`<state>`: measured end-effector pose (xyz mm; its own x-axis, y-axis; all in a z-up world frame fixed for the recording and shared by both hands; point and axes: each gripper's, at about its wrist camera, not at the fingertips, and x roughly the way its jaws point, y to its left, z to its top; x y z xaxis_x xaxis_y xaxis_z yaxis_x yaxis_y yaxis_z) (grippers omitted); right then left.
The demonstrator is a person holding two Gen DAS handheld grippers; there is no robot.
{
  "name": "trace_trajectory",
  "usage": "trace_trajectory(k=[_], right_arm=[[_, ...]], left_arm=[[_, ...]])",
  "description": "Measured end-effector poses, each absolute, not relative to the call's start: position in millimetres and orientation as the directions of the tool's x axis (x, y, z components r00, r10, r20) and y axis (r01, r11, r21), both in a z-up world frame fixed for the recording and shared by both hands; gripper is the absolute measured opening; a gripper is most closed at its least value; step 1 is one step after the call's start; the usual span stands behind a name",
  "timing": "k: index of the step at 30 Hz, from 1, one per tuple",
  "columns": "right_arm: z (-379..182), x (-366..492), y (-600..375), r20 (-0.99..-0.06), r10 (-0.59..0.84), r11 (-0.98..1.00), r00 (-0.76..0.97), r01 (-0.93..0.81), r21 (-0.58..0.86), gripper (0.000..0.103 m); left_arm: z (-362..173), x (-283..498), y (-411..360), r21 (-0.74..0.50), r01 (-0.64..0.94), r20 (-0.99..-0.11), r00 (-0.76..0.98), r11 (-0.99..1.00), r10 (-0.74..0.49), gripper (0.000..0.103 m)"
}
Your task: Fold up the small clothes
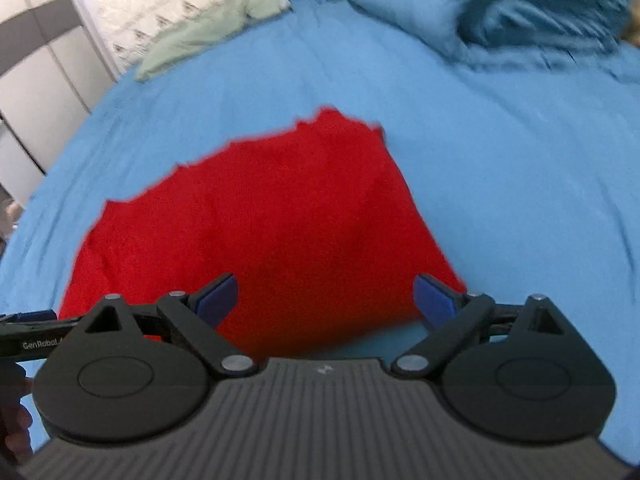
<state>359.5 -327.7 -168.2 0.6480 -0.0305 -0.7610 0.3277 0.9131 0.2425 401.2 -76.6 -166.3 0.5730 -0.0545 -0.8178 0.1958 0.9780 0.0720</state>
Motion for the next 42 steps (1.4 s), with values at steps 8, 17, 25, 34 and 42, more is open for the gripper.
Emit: trace_trajectory(k=[8,17,25,34,42], right_arm=[[-220,353,-357,-0.728,-0.028,0.794,0.685,0.458,0.400,0.103],[-232,376,-381,-0.661,-0.059,0.718,0.748,0.492,0.493,0.085],[-217,392,-374,-0.695,-0.093,0.736,0.713,0.519,0.434,0.034],[-125,444,-288,-0.550,0.020,0.864,0.835,0.262,0.429,0.027],[-112,475,-104,-0.473,0.478,0.878,0.740,-0.398,0.265,0.026]], left_arm=[[-175,423,-101,0.003,0.178,-0.826,0.555,0.984,-0.098,0.103],[-189,463,-90,-0.089,0.059,-0.840,0.532,0.994,-0.107,0.103],[-213,482,-98,-0.001,0.092,-0.862,0.505,0.996,-0.048,0.103],[-172,489,-30,-0.024,0.090,-0.879,0.473,0.996,-0.064,0.103],[-164,449,77,0.072,0.085,-0.877,0.479,0.994,0.022,0.103]])
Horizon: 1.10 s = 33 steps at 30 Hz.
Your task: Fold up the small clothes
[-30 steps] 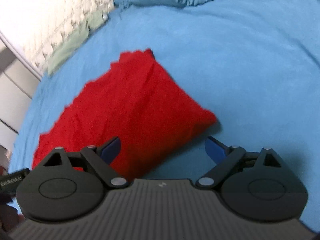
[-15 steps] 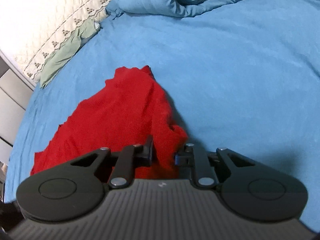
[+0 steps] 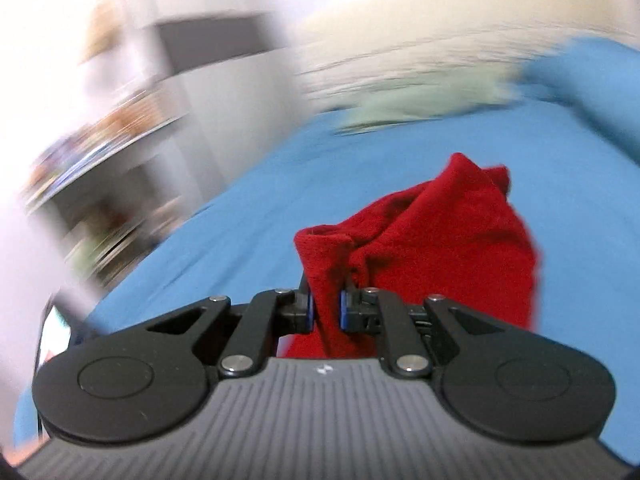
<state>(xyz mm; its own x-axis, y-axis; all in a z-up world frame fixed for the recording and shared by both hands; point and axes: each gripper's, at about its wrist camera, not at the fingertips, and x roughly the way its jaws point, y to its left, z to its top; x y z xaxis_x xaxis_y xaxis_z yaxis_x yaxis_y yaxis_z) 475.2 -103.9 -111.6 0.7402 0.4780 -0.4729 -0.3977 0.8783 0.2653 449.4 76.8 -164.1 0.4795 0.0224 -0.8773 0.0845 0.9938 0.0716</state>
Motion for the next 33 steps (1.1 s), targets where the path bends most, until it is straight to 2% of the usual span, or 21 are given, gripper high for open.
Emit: trace_trajectory(k=[4,7,9,10,11,14,19,24,31,33], right_arm=[[-184,489,-53,-0.651,0.434,0.889,0.623,-0.415,0.194,0.026],[-204,487,-44,-0.675,0.415,0.893,0.610,-0.415,0.174,0.029],[-200,482,-40,-0.661,0.410,0.890,0.628,-0.434,0.139,0.042],[-196,481,-40,-0.659,0.412,0.885,0.629,-0.449,0.125,0.063],[-190,475,-42,-0.648,0.410,0.883,0.642,-0.458,0.104,0.078],[-173,455,-58,-0.614,0.396,0.887,0.683,-0.458,0.062,0.084],[-167,403,-103,-0.632,0.223,0.935,0.742,-0.347,-0.077,0.085],[-200,377,-122,-0.708,0.115,0.948,0.696,-0.290,-0.132,0.083],[-220,382,-130,-0.696,0.080,0.980,0.714,-0.182,-0.074,0.079],[-226,389,-131,-0.704,0.066,0.982,0.708,-0.172,-0.081,0.073]], left_arm=[[-187,434,112,0.098,0.067,-0.898,0.437,0.993,0.059,0.103],[-198,424,132,0.072,0.044,-0.908,0.417,0.996,0.047,0.103],[-198,418,142,0.048,0.037,-0.906,0.421,0.998,0.028,0.103],[-196,418,145,0.037,0.034,-0.905,0.424,0.999,0.019,0.103],[-193,417,148,0.024,0.028,-0.904,0.428,0.999,0.010,0.103],[-181,413,153,-0.025,0.014,-0.893,0.448,1.000,-0.028,0.103],[-162,410,148,-0.161,0.012,-0.863,0.484,0.987,-0.147,0.103],[-164,424,129,-0.230,0.032,-0.845,0.490,0.973,-0.215,0.103],[-174,438,116,-0.277,-0.005,-0.838,0.490,0.961,-0.239,0.097],[-175,443,113,-0.294,-0.012,-0.831,0.497,0.956,-0.249,0.096]])
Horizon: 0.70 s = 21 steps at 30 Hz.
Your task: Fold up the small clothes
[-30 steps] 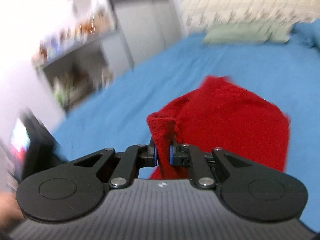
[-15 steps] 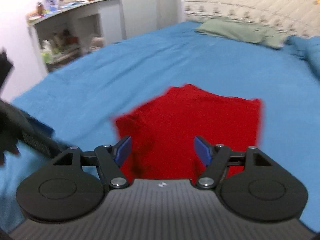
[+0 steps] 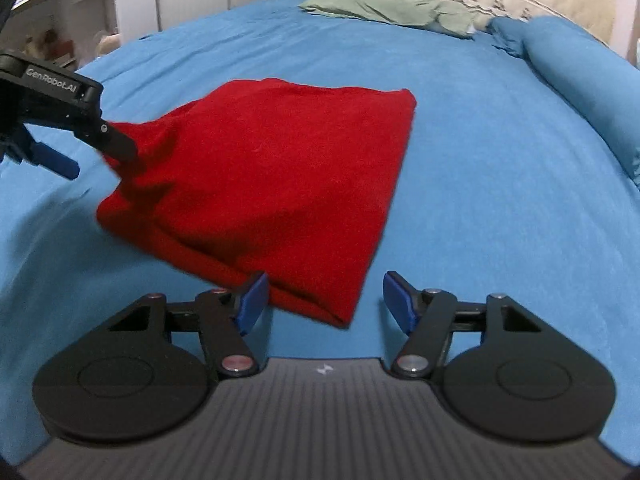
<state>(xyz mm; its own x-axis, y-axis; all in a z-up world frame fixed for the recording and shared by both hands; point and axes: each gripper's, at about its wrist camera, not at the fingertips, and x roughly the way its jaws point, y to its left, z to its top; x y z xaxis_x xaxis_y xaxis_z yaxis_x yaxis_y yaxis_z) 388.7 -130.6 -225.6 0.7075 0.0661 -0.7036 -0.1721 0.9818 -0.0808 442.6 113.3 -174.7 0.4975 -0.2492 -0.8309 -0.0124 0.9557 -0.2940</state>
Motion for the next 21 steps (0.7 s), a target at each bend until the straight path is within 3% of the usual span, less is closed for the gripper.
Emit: trace_trajectory(k=[2,6,9,11,14,21], right_arm=[[-230,394,-130,-0.711,0.062,0.982,0.700,-0.171,-0.082,0.067],[-230,395,-133,-0.717,0.085,0.981,0.692,-0.186,-0.063,0.066],[-230,394,-133,-0.722,0.091,0.977,0.686,-0.203,-0.069,0.066],[-230,389,-135,-0.722,0.085,0.976,0.687,-0.202,-0.077,0.066],[-232,392,-140,-0.721,0.077,0.985,0.689,-0.166,-0.054,0.064],[-225,389,-142,-0.706,0.103,0.985,0.701,-0.170,-0.025,0.064]], left_arm=[[-175,447,112,-0.308,-0.014,-0.824,0.504,0.951,-0.259,0.093],[-180,455,106,-0.342,-0.023,-0.822,0.492,0.940,-0.287,0.080],[-183,459,101,-0.352,-0.022,-0.827,0.476,0.936,-0.300,0.059],[-183,459,98,-0.348,-0.018,-0.830,0.470,0.937,-0.300,0.037],[-180,460,98,-0.365,-0.016,-0.825,0.469,0.931,-0.316,0.015],[-159,462,104,-0.442,-0.035,-0.778,0.512,0.896,-0.363,0.011]])
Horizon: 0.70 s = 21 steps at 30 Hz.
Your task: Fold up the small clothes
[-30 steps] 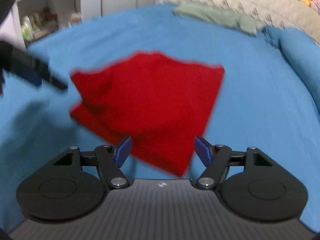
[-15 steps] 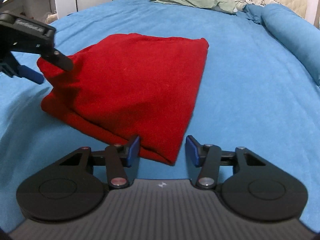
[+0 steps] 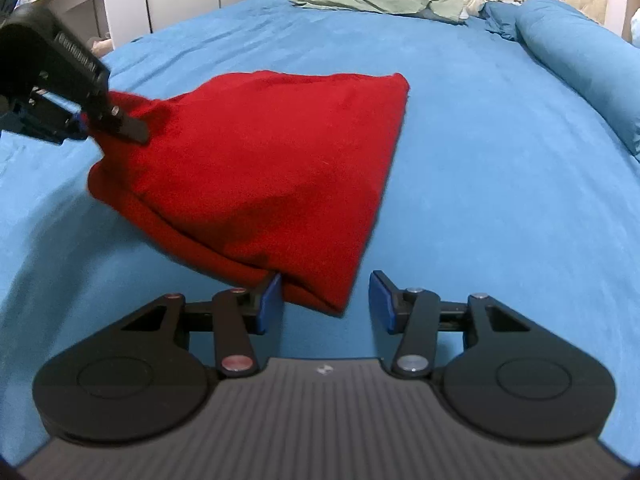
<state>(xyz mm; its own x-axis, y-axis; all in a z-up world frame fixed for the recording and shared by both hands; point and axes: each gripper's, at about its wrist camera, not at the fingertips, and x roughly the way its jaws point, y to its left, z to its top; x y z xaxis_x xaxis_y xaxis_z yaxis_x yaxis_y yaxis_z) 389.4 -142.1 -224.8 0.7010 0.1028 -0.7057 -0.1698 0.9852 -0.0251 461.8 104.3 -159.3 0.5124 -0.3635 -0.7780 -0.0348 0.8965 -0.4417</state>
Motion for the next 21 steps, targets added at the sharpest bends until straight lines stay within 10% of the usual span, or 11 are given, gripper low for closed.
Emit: trace_trajectory(k=[15,19,21], right_arm=[[-233,388,-131,-0.697,0.054,0.985,0.715,-0.151,-0.078,0.062],[-224,390,-132,-0.666,0.025,0.987,0.746,-0.123,-0.101,0.026],[-213,386,-138,-0.626,0.026,0.991,0.779,-0.103,-0.087,0.024]], left_arm=[[-138,466,98,-0.417,-0.002,-0.772,0.528,0.909,-0.353,0.011],[-137,464,100,-0.426,-0.005,-0.764,0.537,0.905,-0.357,0.010],[-133,462,101,-0.434,-0.004,-0.758,0.543,0.901,-0.363,0.010]])
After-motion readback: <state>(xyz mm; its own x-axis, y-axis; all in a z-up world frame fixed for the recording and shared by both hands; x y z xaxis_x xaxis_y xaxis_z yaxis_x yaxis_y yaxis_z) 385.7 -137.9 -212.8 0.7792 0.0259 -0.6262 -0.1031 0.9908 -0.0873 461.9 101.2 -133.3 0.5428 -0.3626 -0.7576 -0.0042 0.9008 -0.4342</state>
